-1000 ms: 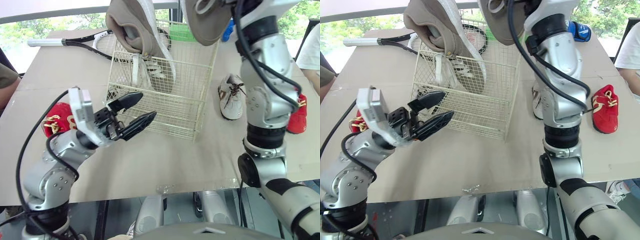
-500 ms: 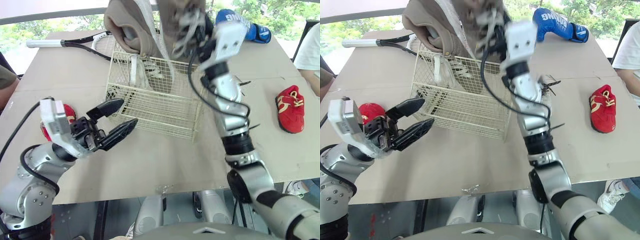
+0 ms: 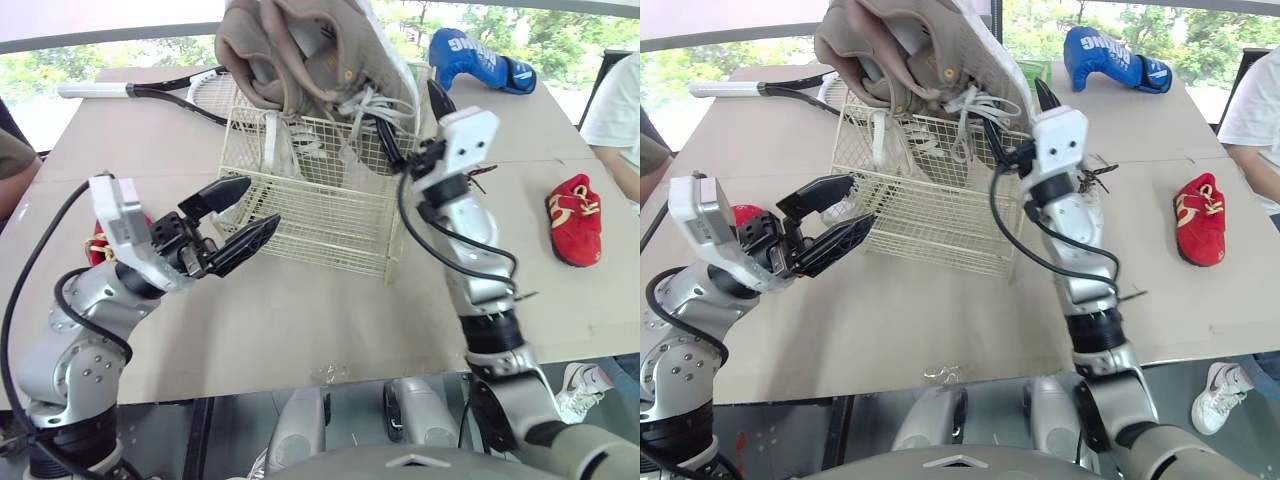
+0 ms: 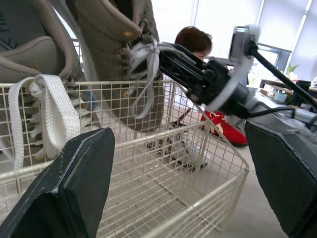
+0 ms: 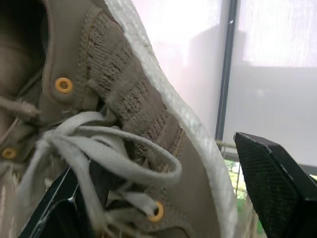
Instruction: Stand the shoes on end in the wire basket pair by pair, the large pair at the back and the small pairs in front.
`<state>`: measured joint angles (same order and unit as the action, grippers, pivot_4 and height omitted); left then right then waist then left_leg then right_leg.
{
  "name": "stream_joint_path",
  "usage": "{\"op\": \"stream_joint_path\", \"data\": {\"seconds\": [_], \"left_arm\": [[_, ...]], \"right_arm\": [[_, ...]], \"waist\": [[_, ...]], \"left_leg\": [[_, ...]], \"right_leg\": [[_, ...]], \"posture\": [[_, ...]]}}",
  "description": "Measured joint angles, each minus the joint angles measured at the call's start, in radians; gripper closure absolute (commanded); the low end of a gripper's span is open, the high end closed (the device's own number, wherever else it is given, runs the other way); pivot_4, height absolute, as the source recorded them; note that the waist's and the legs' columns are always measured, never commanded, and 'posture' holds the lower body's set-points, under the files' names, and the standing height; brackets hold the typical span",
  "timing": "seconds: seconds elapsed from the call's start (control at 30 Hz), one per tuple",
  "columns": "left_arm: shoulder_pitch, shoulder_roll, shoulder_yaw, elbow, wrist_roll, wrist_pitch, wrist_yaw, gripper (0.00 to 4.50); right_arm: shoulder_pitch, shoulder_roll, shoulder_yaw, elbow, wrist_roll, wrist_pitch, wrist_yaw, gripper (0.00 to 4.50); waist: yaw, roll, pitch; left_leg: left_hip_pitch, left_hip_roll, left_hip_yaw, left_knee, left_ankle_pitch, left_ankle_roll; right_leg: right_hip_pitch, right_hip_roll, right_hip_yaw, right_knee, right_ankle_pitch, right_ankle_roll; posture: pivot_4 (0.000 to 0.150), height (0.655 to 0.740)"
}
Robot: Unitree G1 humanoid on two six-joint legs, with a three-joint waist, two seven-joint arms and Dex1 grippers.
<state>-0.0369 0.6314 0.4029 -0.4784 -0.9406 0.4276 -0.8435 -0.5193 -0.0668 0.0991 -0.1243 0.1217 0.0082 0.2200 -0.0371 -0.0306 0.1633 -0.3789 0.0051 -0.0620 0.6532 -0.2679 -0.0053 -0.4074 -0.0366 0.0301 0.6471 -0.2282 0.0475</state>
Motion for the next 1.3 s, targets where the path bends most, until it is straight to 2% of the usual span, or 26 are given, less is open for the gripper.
{"op": "stream_joint_path", "data": {"seconds": [0.17,0.37,0.4,0.43,0.7,0.77,0.87,0.97,1.1,1.3], "left_arm": [[-0.019,-0.009,-0.026,0.001,0.006,0.002,0.013,0.00],[-0.022,-0.009,-0.049,0.002,0.007,0.008,0.011,0.00],[-0.021,-0.009,-0.052,0.002,0.007,0.011,0.009,0.00],[-0.020,-0.007,-0.053,0.002,0.007,0.014,0.008,0.00],[0.012,0.033,-0.080,-0.015,-0.034,0.072,-0.050,0.00],[0.008,0.012,-0.071,-0.015,-0.046,0.076,-0.012,0.00],[0.009,-0.037,-0.006,-0.013,-0.086,0.086,0.128,0.00],[0.038,-0.034,0.079,0.008,-0.088,0.088,0.205,0.00],[0.049,0.074,0.187,0.157,-0.027,0.129,0.290,0.00],[0.037,0.172,0.139,0.244,0.056,0.223,0.303,0.00]], "right_arm": [[0.052,-0.146,-0.025,-0.127,0.123,0.252,0.123,0.83],[0.055,-0.283,-0.081,-0.242,0.272,0.404,0.256,0.83],[0.061,-0.305,-0.089,-0.254,0.280,0.406,0.277,0.26],[0.065,-0.316,-0.095,-0.261,0.283,0.406,0.286,0.06],[0.229,-0.475,-0.211,-0.363,0.393,0.511,0.357,0.06],[0.269,-0.497,-0.235,-0.418,0.443,0.543,0.373,0.06],[0.358,-0.551,-0.245,-0.486,0.486,0.526,0.458,0.06],[0.386,-0.587,-0.271,-0.513,0.557,0.520,0.544,0.06],[0.363,-0.675,-0.294,-0.565,0.640,0.509,0.662,0.06],[0.324,-0.705,-0.252,-0.630,0.670,0.520,0.682,0.06]], "waist": [[-0.001,0.003,0.002],[-0.001,0.005,0.003],[0.000,0.005,0.003],[0.000,0.005,0.003],[0.008,0.005,0.003],[0.007,0.005,0.003],[0.007,0.005,0.003],[0.003,0.005,0.003],[0.006,0.004,0.003],[0.026,0.004,0.004]], "left_leg": [[-0.002,0.000,0.001,0.000,0.000,0.000],[-0.003,0.001,0.001,-0.001,0.000,0.001],[-0.003,0.001,0.001,-0.001,0.000,0.001],[-0.003,0.001,0.001,-0.001,0.000,0.001],[-0.004,0.001,0.001,-0.001,0.000,0.001],[-0.003,0.001,0.001,-0.001,0.000,0.001],[-0.003,0.001,0.001,-0.001,0.000,0.001],[-0.002,0.001,0.001,-0.001,-0.001,0.001],[-0.002,0.001,0.000,-0.001,-0.001,0.001],[-0.003,0.001,0.000,0.000,0.000,0.001]], "right_leg": [[-0.002,0.000,0.001,0.000,0.000,0.000],[-0.002,0.001,0.000,-0.003,0.000,0.000],[-0.002,0.001,0.000,-0.003,0.000,0.000],[-0.002,0.001,0.000,-0.004,0.000,0.000],[-0.002,0.001,0.000,-0.004,0.000,0.000],[-0.002,0.001,0.000,-0.004,0.000,0.000],[-0.002,0.001,0.000,-0.004,0.000,0.000],[-0.002,0.001,0.001,-0.004,0.000,0.001],[-0.001,0.002,-0.001,-0.004,0.000,0.000],[-0.001,0.001,-0.001,-0.004,0.000,0.001]], "posture": [[0.150,0.7400],[0.150,0.7400],[0.150,0.7400],[0.150,0.7400],[0.150,0.7400],[0.150,0.7400],[0.150,0.7400],[0.150,0.7400],[0.150,0.7400],[0.150,0.7400]]}}
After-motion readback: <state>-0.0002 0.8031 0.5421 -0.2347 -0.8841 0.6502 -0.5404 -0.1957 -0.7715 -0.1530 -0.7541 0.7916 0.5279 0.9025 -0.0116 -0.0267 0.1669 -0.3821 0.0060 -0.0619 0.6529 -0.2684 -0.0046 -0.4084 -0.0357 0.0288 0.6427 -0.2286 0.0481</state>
